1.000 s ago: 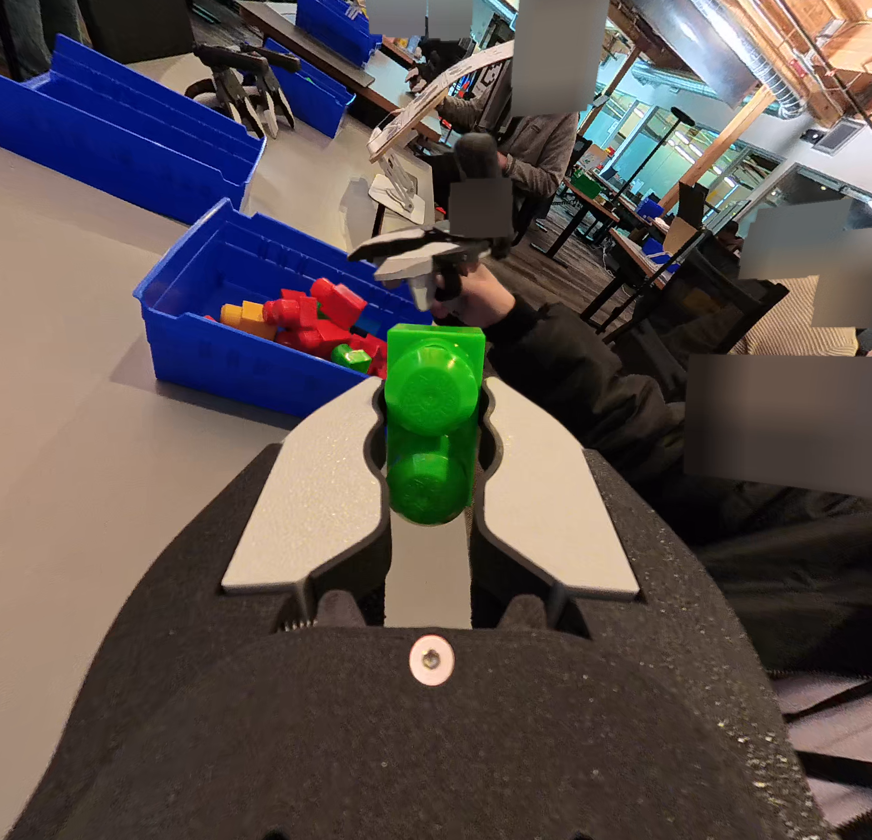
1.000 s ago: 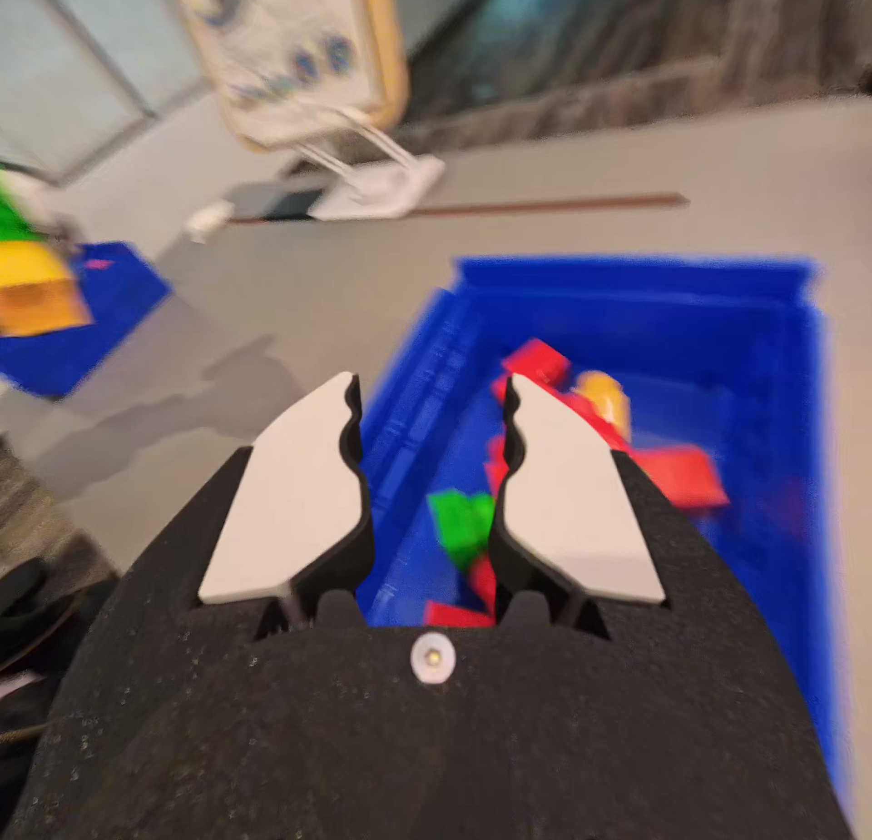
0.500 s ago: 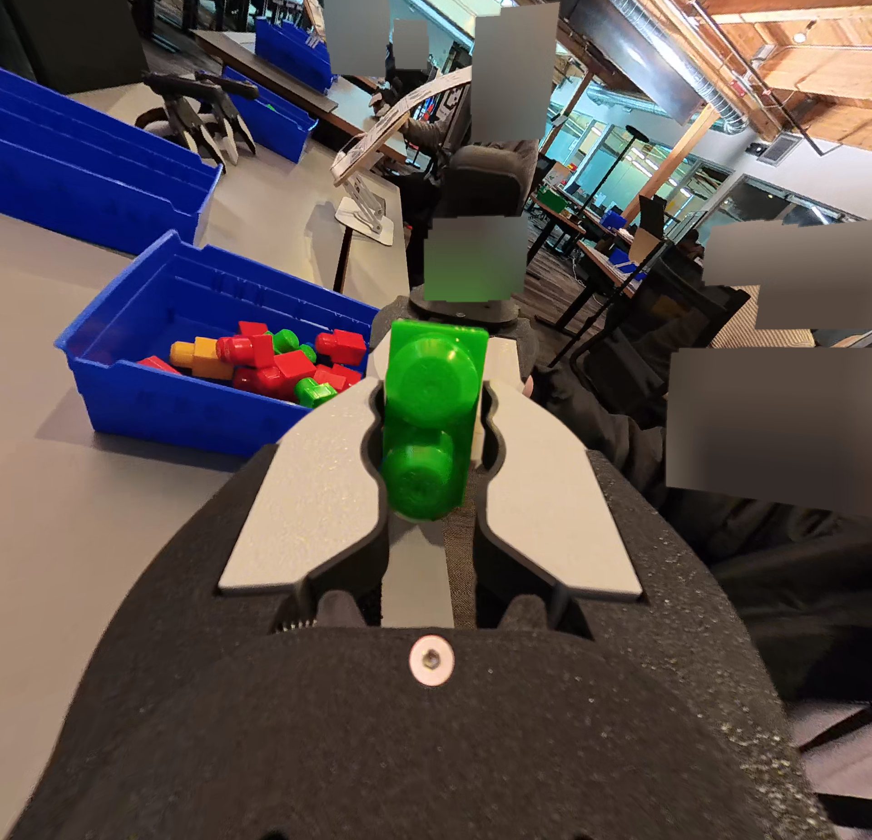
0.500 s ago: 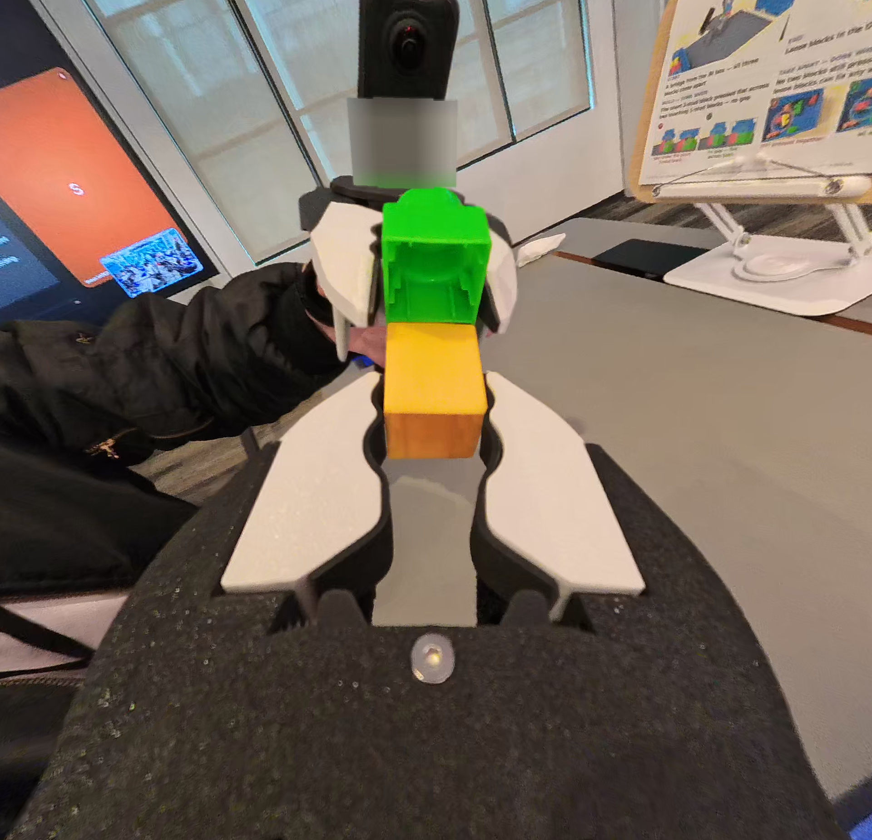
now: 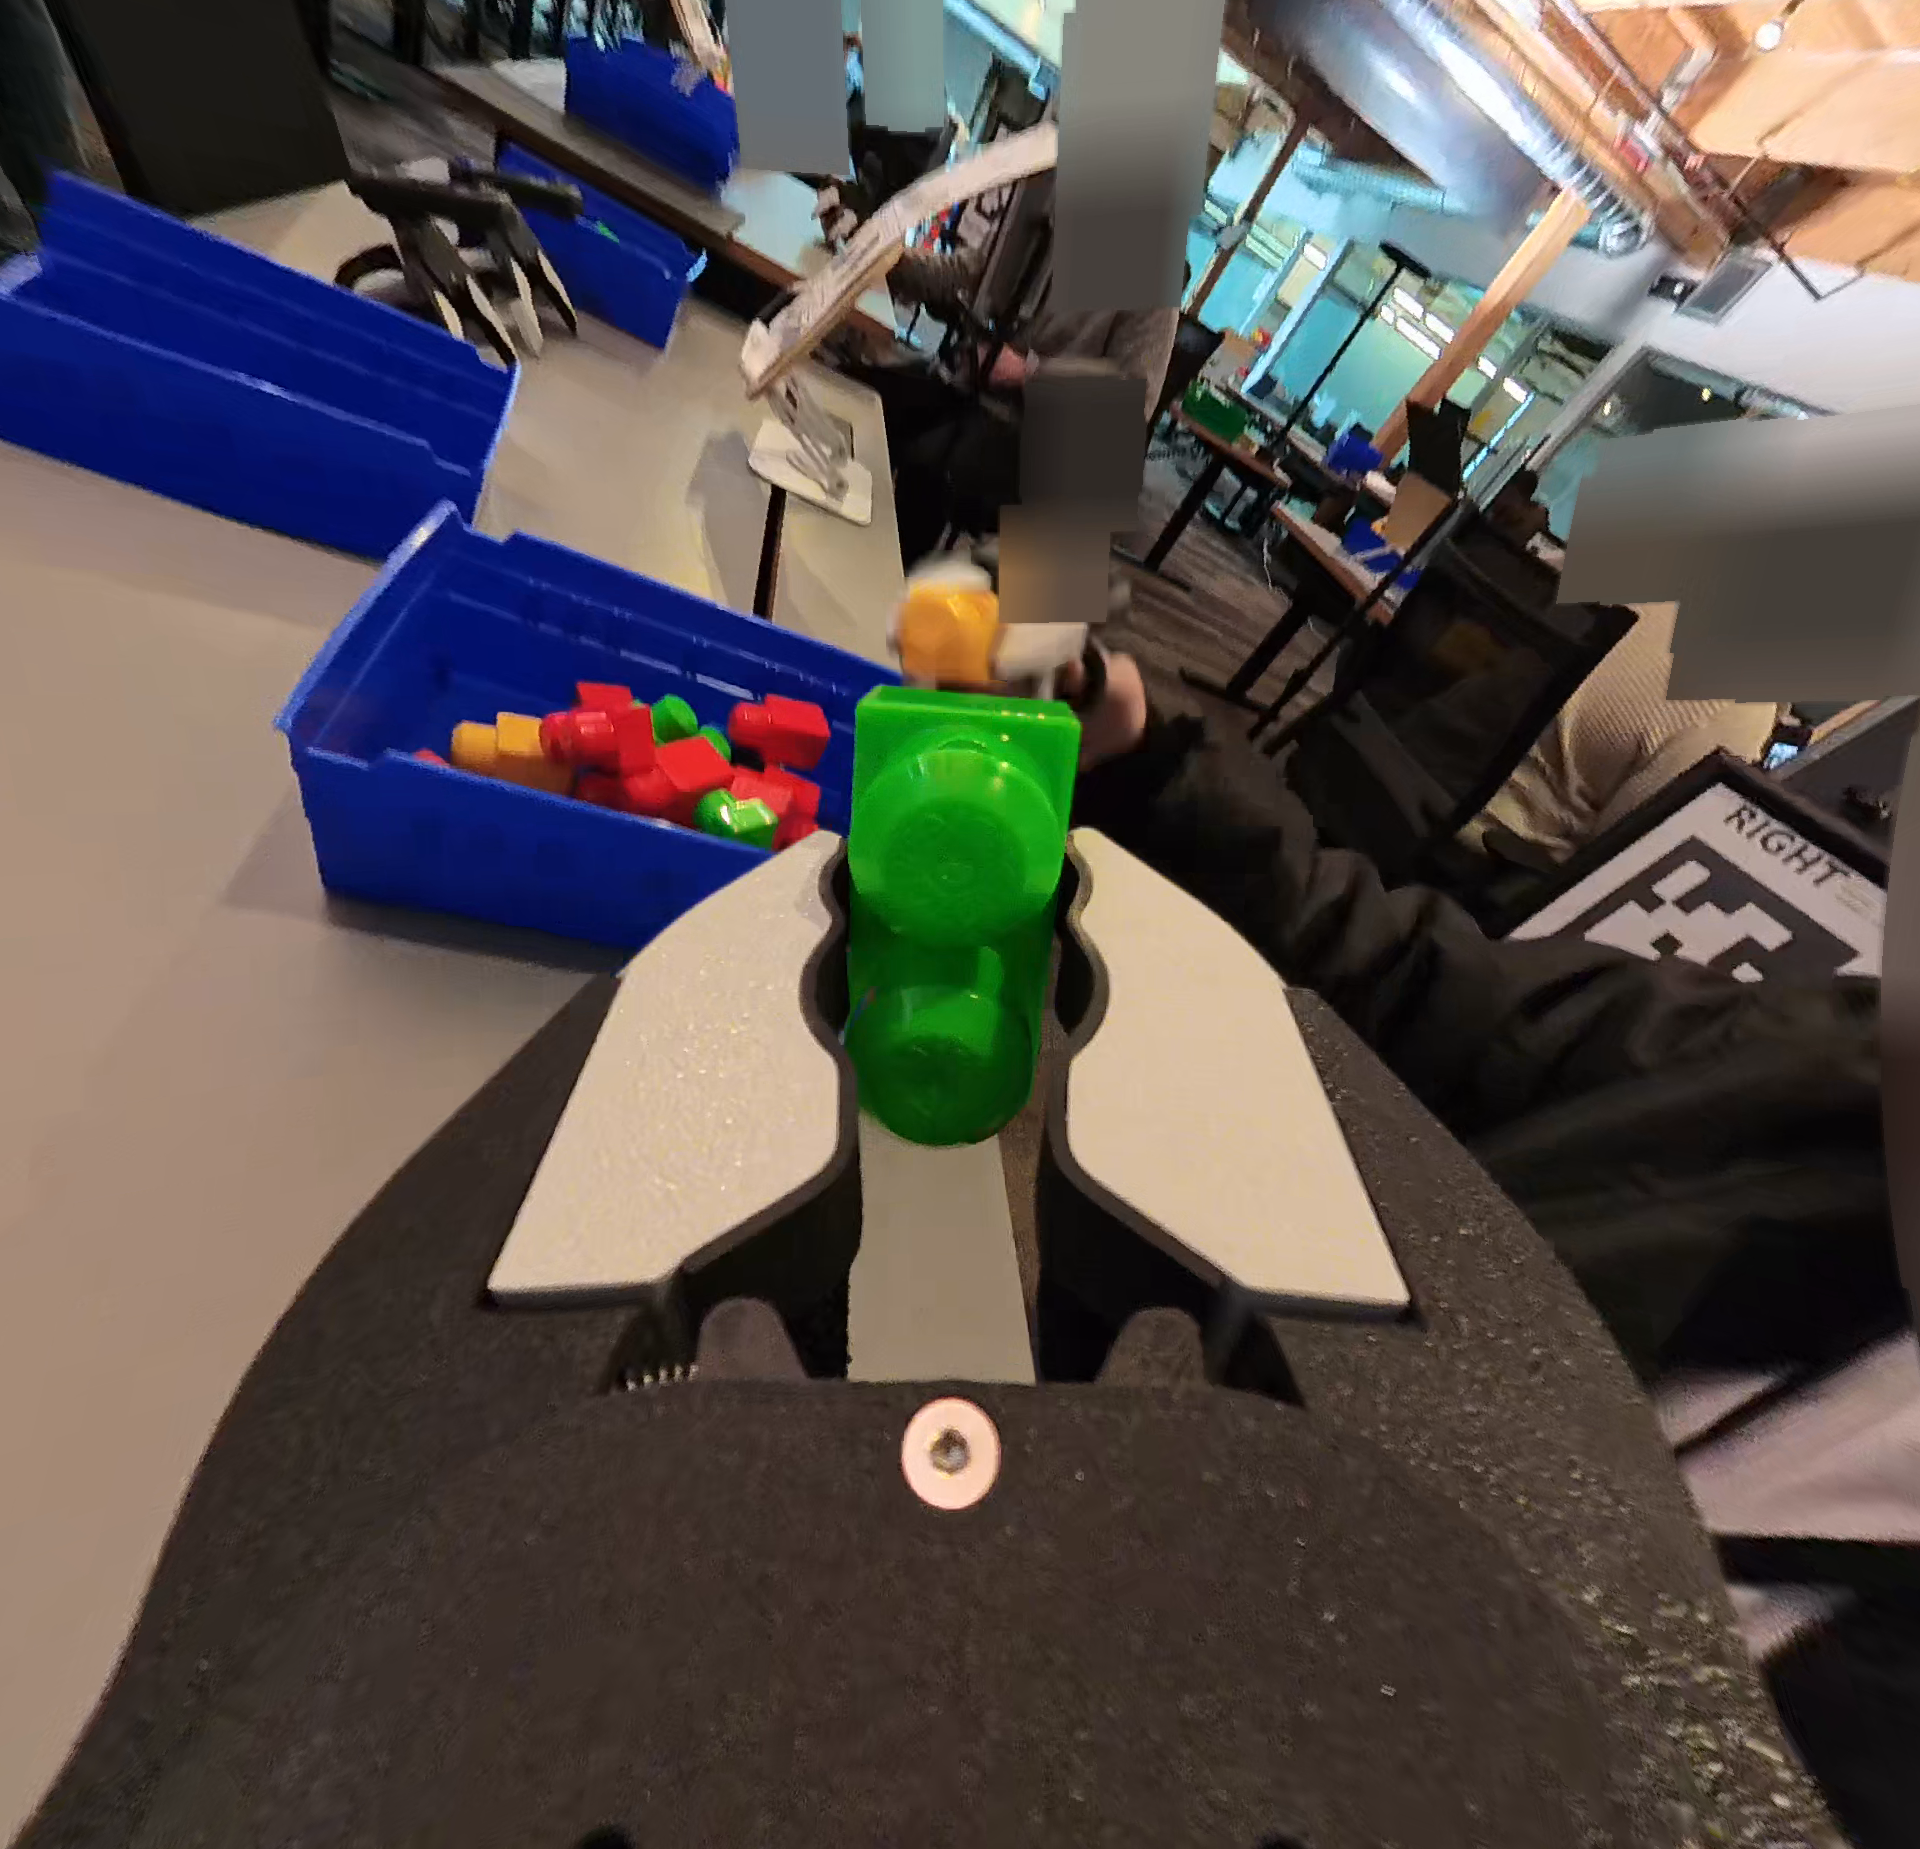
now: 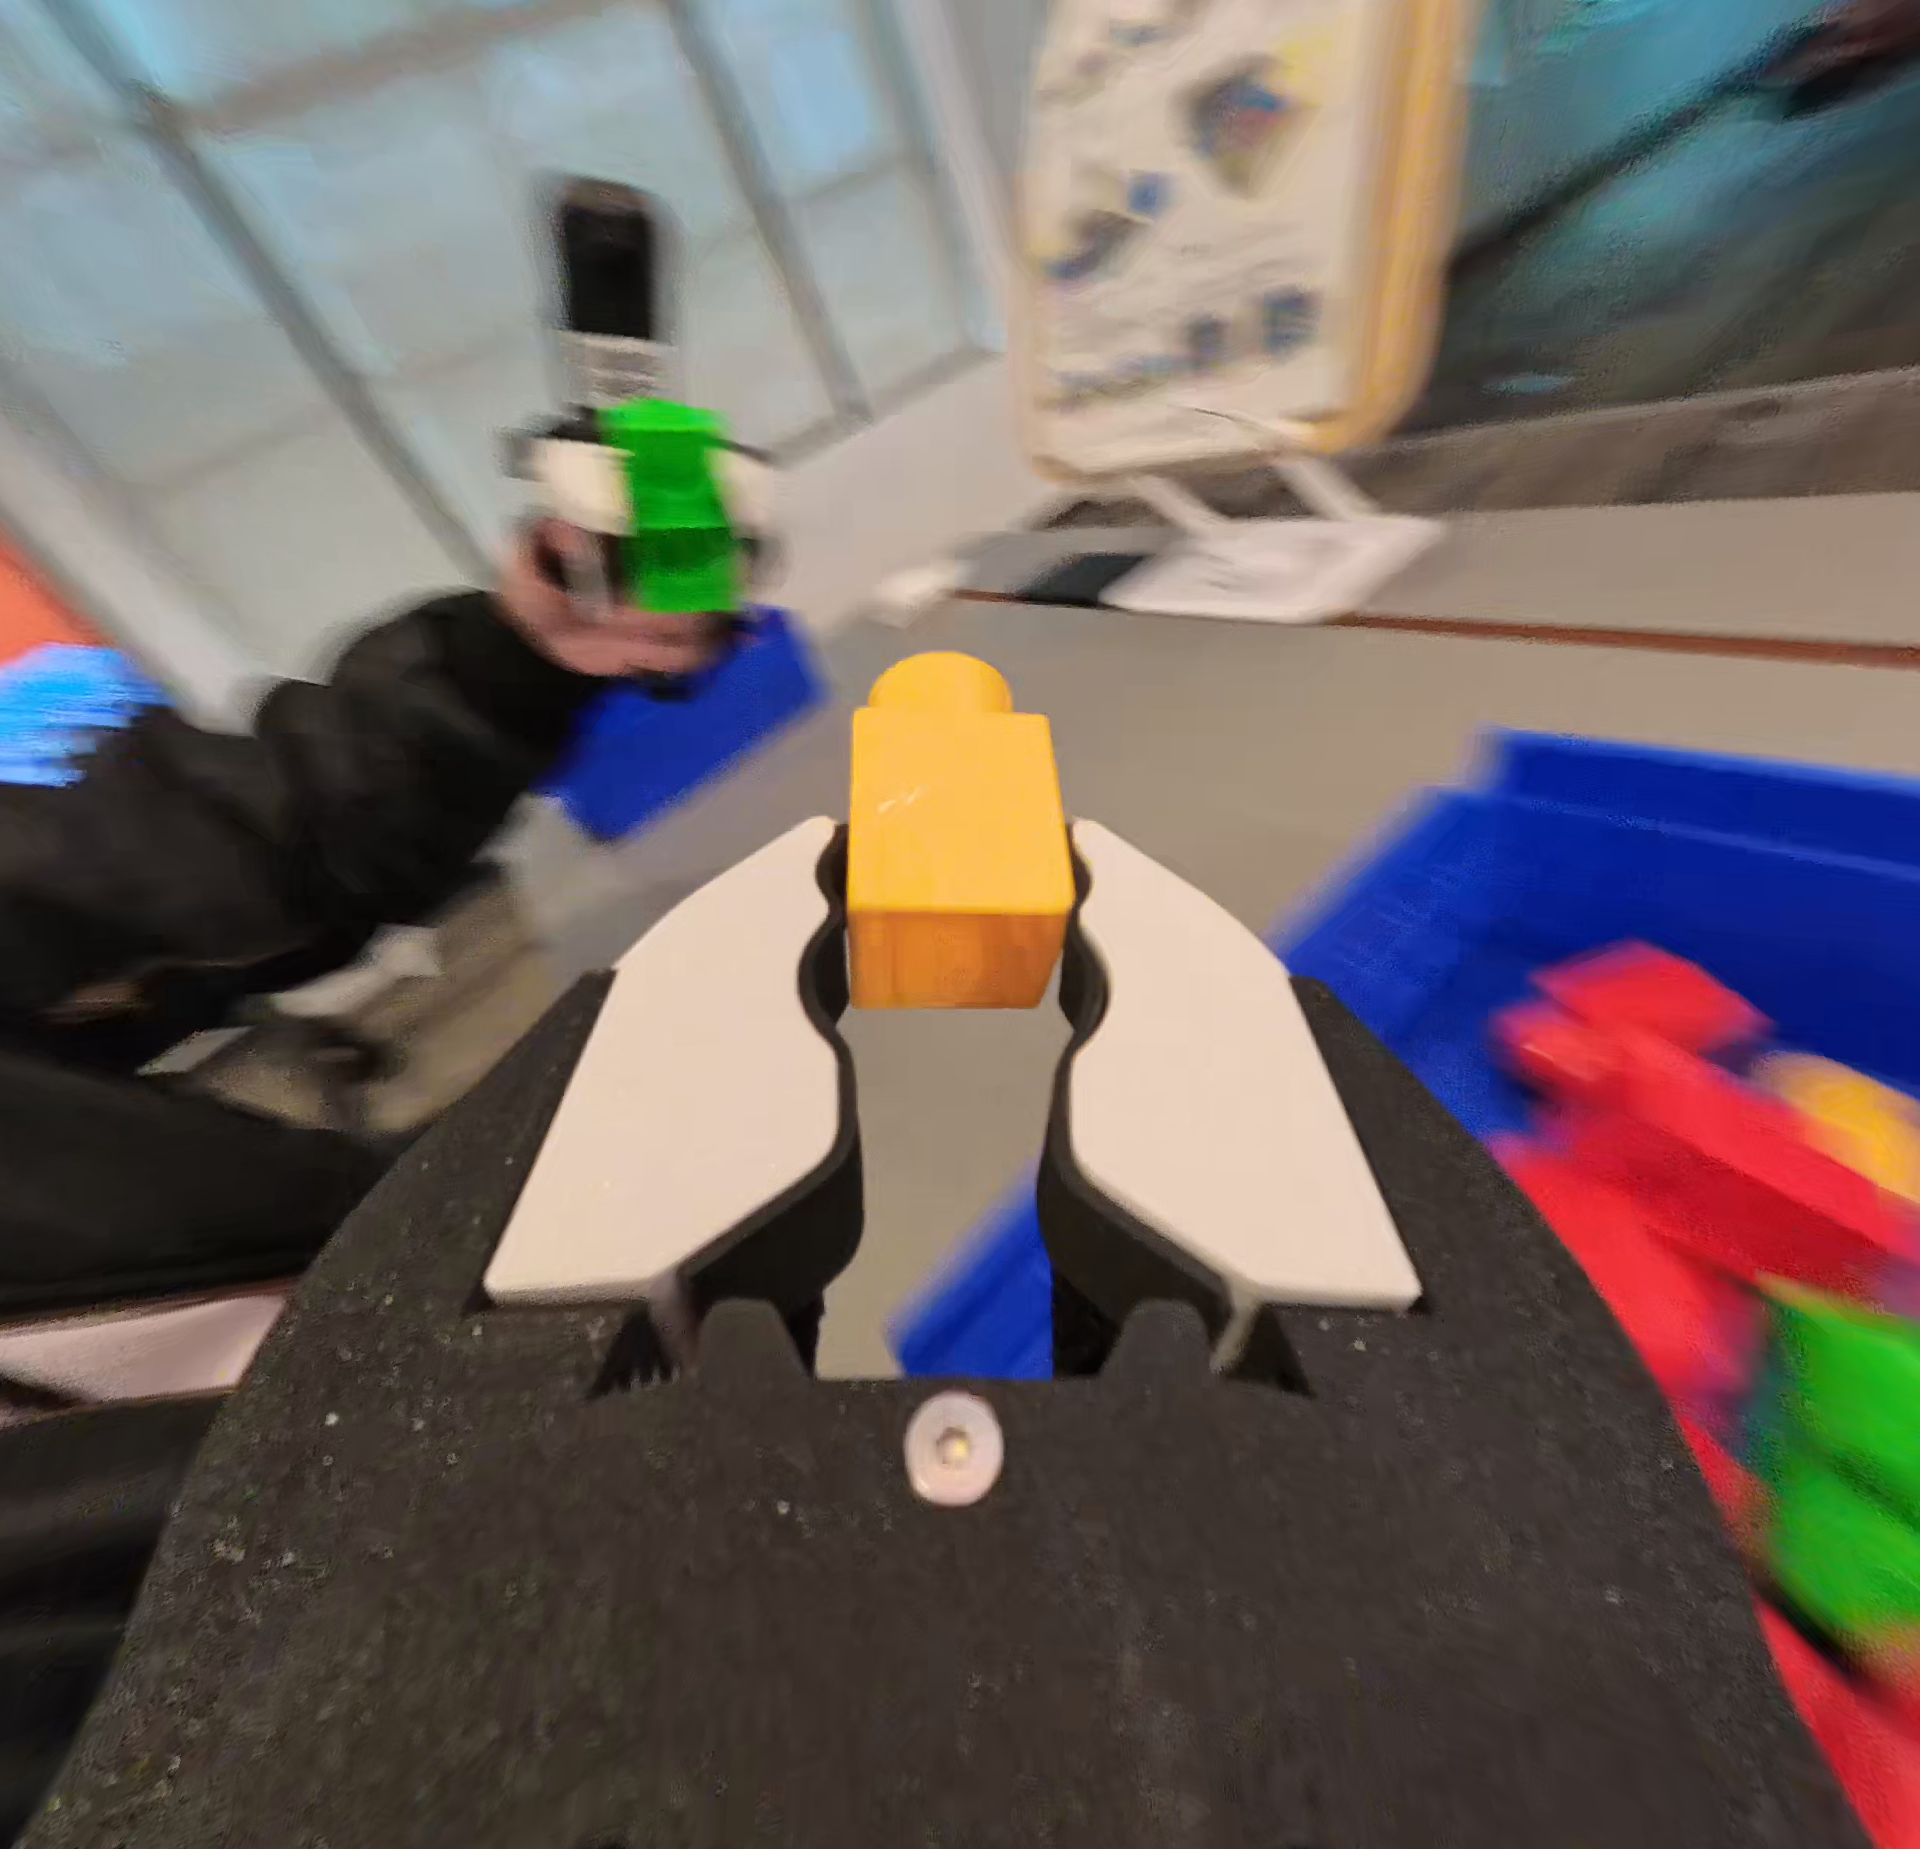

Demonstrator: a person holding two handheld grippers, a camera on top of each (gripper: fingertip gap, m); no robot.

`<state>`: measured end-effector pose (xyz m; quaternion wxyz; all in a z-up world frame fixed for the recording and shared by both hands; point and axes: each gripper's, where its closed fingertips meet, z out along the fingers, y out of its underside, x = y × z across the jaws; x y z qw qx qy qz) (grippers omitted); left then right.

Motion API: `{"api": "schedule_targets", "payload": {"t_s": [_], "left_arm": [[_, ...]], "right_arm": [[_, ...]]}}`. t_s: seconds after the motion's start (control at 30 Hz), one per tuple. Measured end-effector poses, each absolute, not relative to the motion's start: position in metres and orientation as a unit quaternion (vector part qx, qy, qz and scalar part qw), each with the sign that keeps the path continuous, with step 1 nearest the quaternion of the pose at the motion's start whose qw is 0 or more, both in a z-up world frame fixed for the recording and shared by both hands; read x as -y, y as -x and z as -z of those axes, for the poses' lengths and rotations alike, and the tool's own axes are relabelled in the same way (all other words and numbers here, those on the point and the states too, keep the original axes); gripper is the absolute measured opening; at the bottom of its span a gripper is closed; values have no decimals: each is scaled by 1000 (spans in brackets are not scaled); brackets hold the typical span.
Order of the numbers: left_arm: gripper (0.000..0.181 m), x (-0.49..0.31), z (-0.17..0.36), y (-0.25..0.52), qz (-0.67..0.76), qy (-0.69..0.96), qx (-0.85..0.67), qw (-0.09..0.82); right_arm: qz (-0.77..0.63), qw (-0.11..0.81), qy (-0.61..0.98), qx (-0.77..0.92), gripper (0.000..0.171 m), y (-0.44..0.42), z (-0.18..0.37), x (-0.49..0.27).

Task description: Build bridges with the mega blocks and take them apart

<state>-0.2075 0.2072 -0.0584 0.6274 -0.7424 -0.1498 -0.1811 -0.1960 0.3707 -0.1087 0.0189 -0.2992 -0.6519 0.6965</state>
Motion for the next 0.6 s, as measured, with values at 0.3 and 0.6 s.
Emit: {"api": "schedule_targets", "payload": {"t_s": [0.3,0.6], "left_arm": [[37,-252,94,194,218,773,146,577],[37,-297,133,192,31,877,42,477]], "right_arm": [[-512,139,500,685,54,232,206,-496],[-651,-47,399,644,56,199,130,-388]]}}
